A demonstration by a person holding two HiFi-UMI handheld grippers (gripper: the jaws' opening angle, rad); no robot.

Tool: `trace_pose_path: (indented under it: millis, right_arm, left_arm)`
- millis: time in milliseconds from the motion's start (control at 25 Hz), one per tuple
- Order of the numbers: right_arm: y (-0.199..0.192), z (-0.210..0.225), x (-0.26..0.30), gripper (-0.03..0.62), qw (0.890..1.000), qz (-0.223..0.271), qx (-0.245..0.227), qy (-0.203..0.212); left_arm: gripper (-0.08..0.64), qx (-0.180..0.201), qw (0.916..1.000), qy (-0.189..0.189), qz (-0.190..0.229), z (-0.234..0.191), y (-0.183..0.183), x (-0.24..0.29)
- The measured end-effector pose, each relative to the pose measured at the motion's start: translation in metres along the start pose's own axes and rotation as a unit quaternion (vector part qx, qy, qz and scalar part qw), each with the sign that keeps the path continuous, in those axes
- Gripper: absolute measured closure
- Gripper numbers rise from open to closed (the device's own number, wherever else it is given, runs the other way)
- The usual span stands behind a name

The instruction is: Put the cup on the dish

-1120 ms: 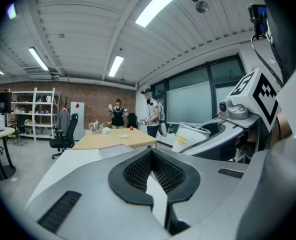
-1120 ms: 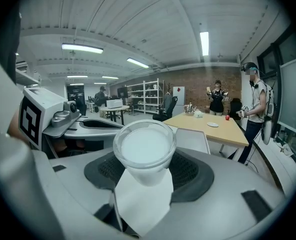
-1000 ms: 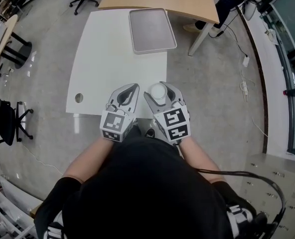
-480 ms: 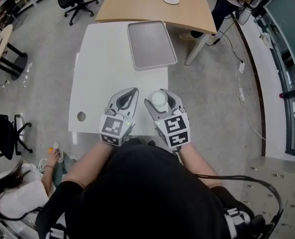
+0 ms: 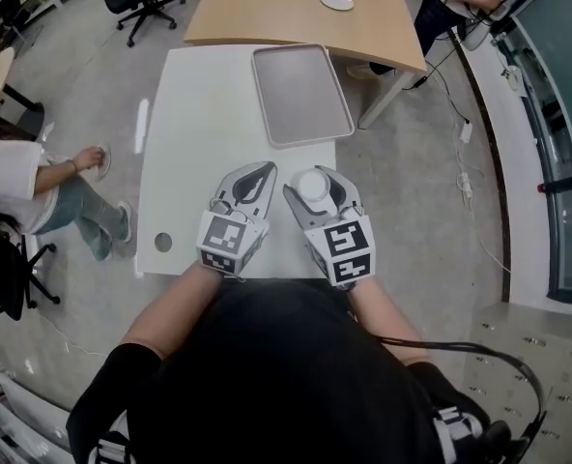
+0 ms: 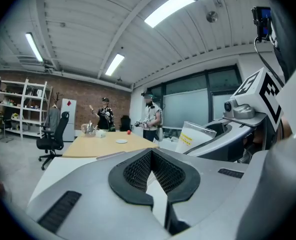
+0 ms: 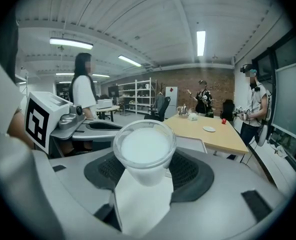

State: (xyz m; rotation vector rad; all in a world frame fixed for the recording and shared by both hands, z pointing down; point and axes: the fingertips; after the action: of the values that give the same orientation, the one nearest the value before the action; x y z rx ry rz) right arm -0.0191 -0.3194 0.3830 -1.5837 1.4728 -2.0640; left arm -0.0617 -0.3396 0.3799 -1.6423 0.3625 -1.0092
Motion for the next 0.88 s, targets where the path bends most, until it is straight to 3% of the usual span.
trace_pose_path:
  millis: [280, 640, 880]
  right_arm:
    - [0.016, 0.016, 0.029, 0.341, 1.0, -0.006, 0.005, 0.011]
    - [0.031, 0.044, 0.059, 0.341, 0.999, -0.008, -0.006, 0.033]
    - [0.034, 0.063, 0.081, 0.341, 0.999, -0.012, -0.005, 0.034]
  left_arm:
    - [0.56, -0.009, 0.9999, 0.002, -0.014, -0.025, 0.0, 0.026]
    - [0.56, -0.037, 0.9987, 0.026, -0.021, -0.048, -0.001, 0.06]
    - [0.56, -0.033, 0.998, 0.051, -0.016, -0.068, 0.006, 0.085]
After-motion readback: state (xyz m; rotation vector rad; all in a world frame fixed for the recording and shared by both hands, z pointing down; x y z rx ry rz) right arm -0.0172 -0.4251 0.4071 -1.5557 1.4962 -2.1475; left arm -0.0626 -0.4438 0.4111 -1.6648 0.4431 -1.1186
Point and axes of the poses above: the fingertips, and each gripper's own axes: x forward along the fingers, z to its right, y out of its top, and after that the axes turned 15 degrees about -z, right-handed
